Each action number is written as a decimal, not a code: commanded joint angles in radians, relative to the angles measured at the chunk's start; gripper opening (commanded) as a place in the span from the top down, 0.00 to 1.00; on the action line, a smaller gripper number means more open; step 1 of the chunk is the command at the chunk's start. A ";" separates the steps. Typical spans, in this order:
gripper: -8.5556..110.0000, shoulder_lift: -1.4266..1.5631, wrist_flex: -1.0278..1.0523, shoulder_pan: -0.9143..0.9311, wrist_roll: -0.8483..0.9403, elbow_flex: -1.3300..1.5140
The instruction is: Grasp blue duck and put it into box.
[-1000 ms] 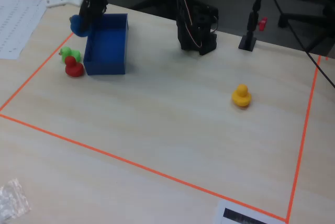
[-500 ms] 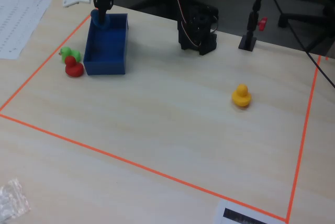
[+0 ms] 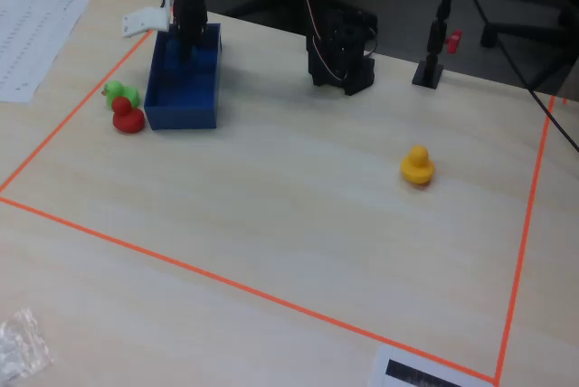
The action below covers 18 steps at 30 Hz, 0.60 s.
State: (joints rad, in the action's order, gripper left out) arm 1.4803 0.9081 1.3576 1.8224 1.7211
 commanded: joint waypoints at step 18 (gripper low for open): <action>0.89 0.403 -0.049 -0.383 -0.417 -0.161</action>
State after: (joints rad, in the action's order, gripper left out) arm 1.7641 0.8452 1.2072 1.5478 1.6828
